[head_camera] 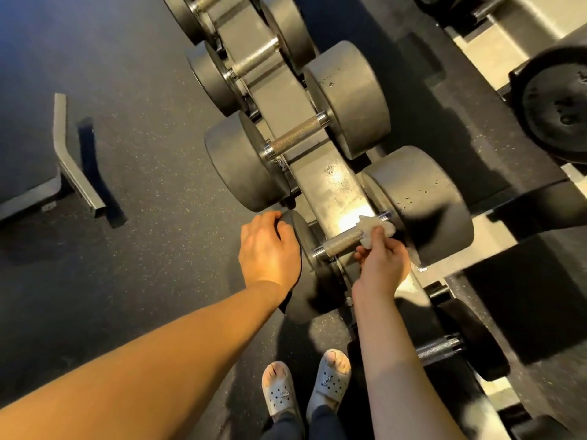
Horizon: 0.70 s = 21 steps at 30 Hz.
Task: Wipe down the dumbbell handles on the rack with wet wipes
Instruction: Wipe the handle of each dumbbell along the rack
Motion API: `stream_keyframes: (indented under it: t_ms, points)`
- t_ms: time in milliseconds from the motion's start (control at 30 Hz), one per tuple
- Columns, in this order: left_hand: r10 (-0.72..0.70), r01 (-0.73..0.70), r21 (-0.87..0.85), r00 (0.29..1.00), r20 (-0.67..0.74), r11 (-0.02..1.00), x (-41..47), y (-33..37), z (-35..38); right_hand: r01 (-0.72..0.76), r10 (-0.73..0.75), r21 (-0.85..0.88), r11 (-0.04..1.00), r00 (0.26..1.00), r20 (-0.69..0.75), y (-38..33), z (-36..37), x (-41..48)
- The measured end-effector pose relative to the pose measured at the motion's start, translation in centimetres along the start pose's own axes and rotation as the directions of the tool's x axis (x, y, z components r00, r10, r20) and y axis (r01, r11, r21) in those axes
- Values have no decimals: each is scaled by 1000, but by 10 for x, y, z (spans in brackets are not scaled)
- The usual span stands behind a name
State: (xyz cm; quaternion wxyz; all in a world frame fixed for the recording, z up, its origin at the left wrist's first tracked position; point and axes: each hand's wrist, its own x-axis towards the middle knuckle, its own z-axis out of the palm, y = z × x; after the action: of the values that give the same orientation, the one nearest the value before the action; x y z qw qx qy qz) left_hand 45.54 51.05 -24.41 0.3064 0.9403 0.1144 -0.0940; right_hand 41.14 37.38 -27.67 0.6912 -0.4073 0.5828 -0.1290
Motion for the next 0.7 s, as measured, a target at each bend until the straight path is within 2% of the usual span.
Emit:
stream_keyframes:
  t_ms: [100, 167, 200, 233, 300, 367, 433, 500, 633, 700]
  points:
    - [1, -1, 4, 1000, 2, 1000, 1, 0, 0, 102, -77, -181, 978, 987, 140, 21, -9, -9]
    - [0, 0, 7, 1000, 0, 1000, 1, -1, 1, 144, -55, -336, 931, 964, 261, 37, -17, -18]
    - [0, 0, 8, 1000, 0, 1000, 1, -1, 1, 149, -53, -350, 925, 962, 270, 38, -19, -19]
    - [-1, 1, 10, 1000, 0, 1000, 1, -1, 1, 126, -51, -299, 946, 968, 244, 32, -19, -16]
    - [1, -1, 12, 1000, 0, 1000, 2, -2, 2, -10, 11, -10, 1000, 988, 155, 9, -15, -4]
    - [0, 0, 14, 1000, 2, 1000, 2, -2, 2, -181, 153, 277, 944, 981, 121, -8, -9, 8]
    - [-1, 1, 10, 1000, 1, 1000, 2, -1, 1, -252, 225, 397, 883, 968, 115, -5, -3, 12]
    - [-6, 6, 3, 1000, -2, 1000, 1, 0, 1, -265, 238, 372, 890, 964, 119, 7, 1, 9]
    - [-12, 12, 13, 1000, -8, 1000, 2, 0, 1, -293, 271, 158, 943, 951, 147, 14, -11, 4]
    - [-9, 9, 12, 1000, -5, 1000, 2, 0, 2, -284, 255, 190, 940, 953, 162, 8, -25, 14]
